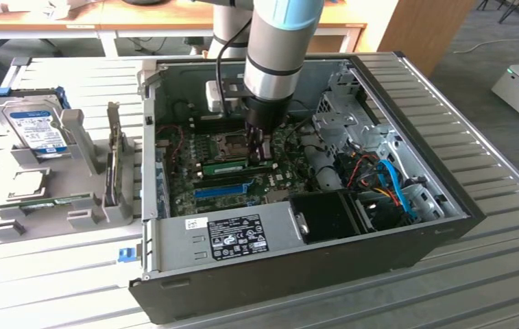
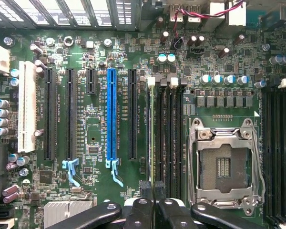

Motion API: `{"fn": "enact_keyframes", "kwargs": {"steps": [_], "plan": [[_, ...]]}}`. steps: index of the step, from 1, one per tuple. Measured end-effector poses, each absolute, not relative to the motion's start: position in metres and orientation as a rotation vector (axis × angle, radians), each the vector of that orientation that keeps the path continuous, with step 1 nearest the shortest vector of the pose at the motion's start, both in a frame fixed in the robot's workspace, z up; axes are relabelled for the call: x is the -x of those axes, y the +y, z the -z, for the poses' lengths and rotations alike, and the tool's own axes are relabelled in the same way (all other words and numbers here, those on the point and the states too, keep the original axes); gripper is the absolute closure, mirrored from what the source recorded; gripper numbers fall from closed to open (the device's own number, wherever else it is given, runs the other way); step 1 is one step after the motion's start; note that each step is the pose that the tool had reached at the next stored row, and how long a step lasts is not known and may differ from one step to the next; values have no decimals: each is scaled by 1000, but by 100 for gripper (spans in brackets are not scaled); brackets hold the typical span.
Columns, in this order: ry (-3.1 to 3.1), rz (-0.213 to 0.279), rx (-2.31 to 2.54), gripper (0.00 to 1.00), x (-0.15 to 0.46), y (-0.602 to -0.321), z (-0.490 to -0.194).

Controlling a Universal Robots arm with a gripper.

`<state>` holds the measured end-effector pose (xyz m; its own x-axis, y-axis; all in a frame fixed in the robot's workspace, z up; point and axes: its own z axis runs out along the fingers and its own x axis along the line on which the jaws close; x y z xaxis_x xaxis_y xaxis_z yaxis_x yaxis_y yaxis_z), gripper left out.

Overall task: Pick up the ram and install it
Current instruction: 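Insert the ram into the slot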

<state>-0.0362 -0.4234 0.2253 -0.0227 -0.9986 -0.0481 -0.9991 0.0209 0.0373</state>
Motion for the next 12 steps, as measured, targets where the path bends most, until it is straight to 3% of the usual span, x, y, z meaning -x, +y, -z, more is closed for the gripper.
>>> {"fn": "enact_keyframes", "kwargs": {"steps": [12], "plan": [[2239,-94,2190,87,36,-423,-227]]}}
